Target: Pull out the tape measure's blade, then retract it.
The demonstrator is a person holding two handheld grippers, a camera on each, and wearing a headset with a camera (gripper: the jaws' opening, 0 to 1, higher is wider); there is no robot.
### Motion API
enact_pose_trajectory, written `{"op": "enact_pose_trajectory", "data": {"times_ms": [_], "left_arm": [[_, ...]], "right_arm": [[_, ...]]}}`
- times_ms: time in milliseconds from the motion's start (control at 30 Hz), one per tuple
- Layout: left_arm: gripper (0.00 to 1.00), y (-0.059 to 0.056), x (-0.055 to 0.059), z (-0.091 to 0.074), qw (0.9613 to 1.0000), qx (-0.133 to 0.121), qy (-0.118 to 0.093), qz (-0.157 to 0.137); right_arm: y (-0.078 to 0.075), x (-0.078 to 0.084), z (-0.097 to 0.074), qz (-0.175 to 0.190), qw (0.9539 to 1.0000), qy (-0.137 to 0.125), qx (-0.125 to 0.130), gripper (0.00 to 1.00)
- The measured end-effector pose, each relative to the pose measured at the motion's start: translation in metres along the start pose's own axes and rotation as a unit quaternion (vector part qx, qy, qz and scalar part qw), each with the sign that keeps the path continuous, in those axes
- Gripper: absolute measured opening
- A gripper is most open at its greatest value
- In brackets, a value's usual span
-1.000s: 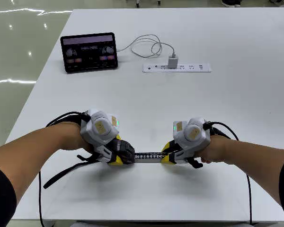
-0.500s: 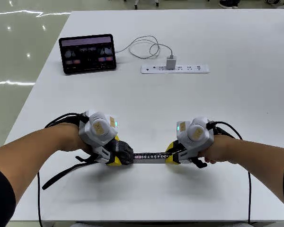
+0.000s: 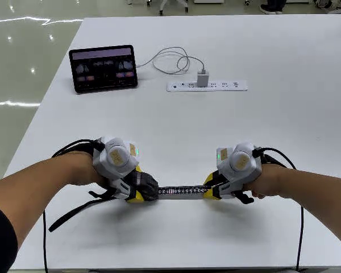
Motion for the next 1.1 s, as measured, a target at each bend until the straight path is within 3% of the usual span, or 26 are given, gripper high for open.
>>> {"op": "enact_pose_trajectory", "data": {"times_ms": [1100], "left_arm": [[0.35, -0.001, 0.0, -0.001, 1.0, -0.006, -0.005, -0.005]], "right_arm": [[-0.002, 0.027, -0.014, 0.009, 0.9998, 0.018, -0.002, 0.1]]}}
Point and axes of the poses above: the centre of the closed fingertips' face, and the gripper's own axes: z roughly forward along the fingers, y roughly to its left, x roughly out of its underside, the point moved 3 cm from there along -z, roughly backward along the fingers, and after that the axes turned 15 degrees about y, right-handed, at the moved point
